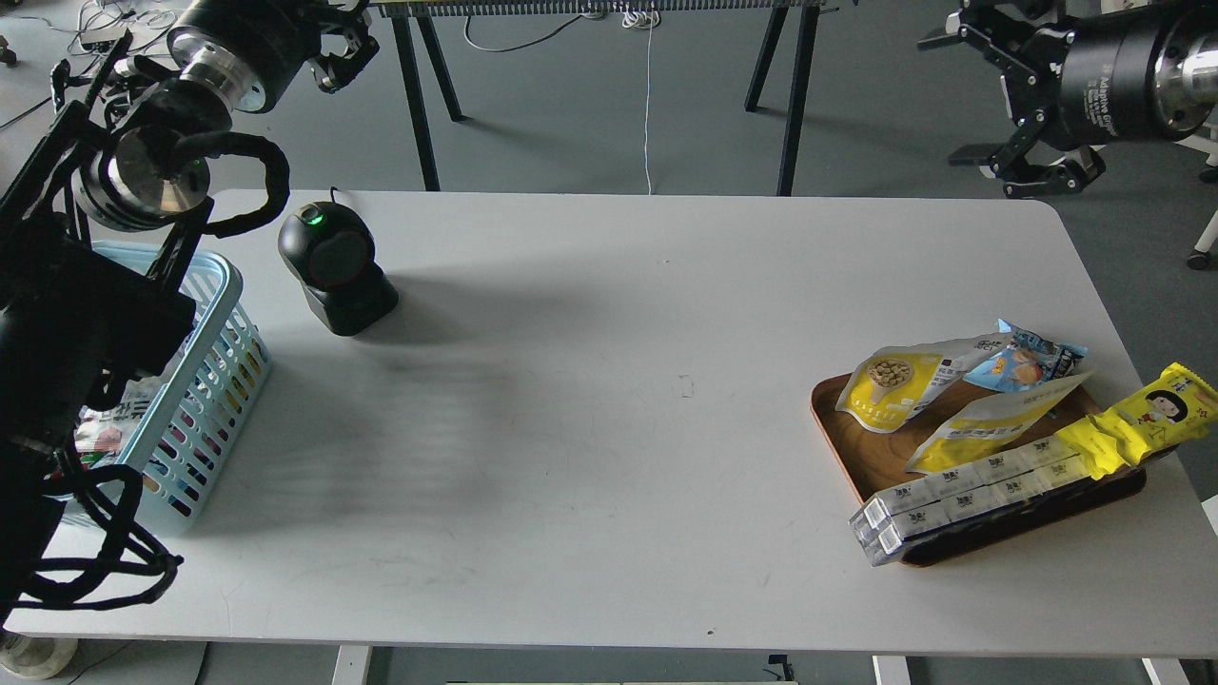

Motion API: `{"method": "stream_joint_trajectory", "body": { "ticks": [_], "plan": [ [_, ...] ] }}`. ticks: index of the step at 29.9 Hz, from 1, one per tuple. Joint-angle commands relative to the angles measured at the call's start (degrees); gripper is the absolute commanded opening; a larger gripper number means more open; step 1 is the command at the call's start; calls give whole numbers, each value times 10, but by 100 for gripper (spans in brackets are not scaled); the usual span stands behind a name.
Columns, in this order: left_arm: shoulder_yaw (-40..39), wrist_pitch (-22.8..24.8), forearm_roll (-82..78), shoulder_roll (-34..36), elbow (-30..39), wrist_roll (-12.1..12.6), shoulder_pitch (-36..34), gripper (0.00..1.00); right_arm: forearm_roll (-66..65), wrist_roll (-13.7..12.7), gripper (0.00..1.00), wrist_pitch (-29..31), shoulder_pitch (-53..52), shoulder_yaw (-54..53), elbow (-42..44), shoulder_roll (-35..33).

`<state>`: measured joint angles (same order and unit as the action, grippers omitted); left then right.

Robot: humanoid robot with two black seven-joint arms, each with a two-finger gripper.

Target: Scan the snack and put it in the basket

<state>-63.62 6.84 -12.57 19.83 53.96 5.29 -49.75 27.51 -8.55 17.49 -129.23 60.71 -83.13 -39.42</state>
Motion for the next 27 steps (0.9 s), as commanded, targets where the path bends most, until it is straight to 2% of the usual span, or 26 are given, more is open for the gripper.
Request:
{"method": "stream_joint_trajectory", "body": {
  "ticks": [1, 4, 8, 14, 18, 22, 27],
  "plan": [
    [0, 0, 1, -2, 1, 0, 2, 100, -2, -4, 99, -3, -72, 75, -54, 93],
    [2, 1, 1, -2, 0, 0, 3, 100, -1, -17, 99, -3, -98, 95, -72, 129],
    [1, 6, 0, -2, 0, 0, 7, 100, -3, -58, 99, 1, -104, 111, -73, 141],
    [-4, 8, 1, 4, 0, 0, 10, 100, -3, -69, 99, 0, -97, 126, -74, 199],
    [-4, 8, 1, 7, 0, 0, 10, 100, -1, -103, 99, -10, -97, 138, -74, 230],
    [-5, 8, 1, 7, 0, 0, 10, 100, 27, -117, 99, -54, -101, 147, -87, 224],
    [-6, 19, 3, 7, -2, -1, 15, 100, 168, -129, 99, -118, -105, 146, -116, 204]
  ]
}}
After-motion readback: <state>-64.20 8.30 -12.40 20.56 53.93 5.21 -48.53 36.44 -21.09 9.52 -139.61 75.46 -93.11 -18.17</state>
